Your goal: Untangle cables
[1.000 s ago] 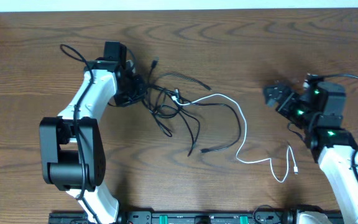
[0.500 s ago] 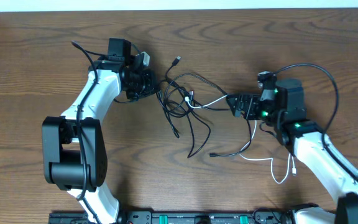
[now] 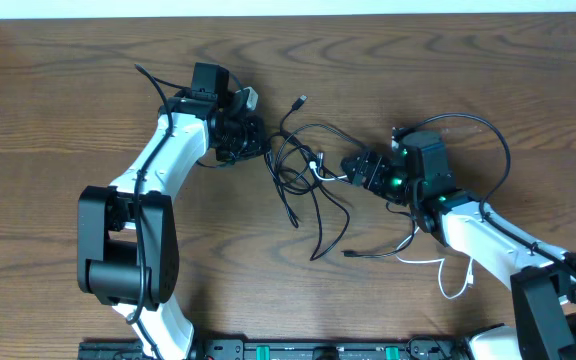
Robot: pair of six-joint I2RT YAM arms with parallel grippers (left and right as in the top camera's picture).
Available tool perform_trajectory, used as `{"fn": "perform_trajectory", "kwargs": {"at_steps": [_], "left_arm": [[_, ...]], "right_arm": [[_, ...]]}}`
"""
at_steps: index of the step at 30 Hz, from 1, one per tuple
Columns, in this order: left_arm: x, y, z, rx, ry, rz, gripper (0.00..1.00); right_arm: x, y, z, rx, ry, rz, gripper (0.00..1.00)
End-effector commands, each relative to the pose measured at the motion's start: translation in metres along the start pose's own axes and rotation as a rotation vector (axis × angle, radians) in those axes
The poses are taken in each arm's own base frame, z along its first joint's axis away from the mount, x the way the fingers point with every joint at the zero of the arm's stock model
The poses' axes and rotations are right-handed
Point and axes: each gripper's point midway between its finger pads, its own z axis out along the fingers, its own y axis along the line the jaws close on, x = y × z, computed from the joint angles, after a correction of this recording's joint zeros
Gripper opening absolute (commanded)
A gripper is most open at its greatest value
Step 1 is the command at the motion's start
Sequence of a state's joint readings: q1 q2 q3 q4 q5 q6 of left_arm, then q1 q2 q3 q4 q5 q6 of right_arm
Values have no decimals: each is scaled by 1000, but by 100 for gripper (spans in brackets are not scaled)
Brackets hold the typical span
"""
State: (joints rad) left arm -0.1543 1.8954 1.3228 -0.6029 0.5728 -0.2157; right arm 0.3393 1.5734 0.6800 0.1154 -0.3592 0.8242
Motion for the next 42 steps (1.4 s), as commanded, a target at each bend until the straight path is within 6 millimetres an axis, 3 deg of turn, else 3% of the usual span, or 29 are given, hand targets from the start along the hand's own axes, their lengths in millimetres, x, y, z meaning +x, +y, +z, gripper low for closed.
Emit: {"fn": "perform_trajectory", "kwargs": {"at_steps": [1, 10, 21, 29, 34, 38, 42], "left_arm": [[-6, -6, -9, -1, -24, 31, 8], [-4, -9, -7, 0, -20, 38, 8], [-4, -9, -7, 0, -19, 40, 8], [-5, -4, -7, -33, -28, 39, 8], [-5, -3, -7, -33, -26, 38, 8], [-5, -3, -7, -33, -26, 38, 8], [-5, -3, -7, -33, -26, 38, 7]], "right_arm": [[-5, -5, 3, 62, -48, 31, 81], [4, -26, 16, 165, -76, 181, 76], [2, -35, 26, 182, -96, 208, 75], [22, -7, 29, 39, 45, 234, 71], [11, 16, 27, -79, 40, 210, 70], [0, 8, 27, -46, -10, 218, 70], [-4, -16, 26, 68, -68, 234, 71]]}}
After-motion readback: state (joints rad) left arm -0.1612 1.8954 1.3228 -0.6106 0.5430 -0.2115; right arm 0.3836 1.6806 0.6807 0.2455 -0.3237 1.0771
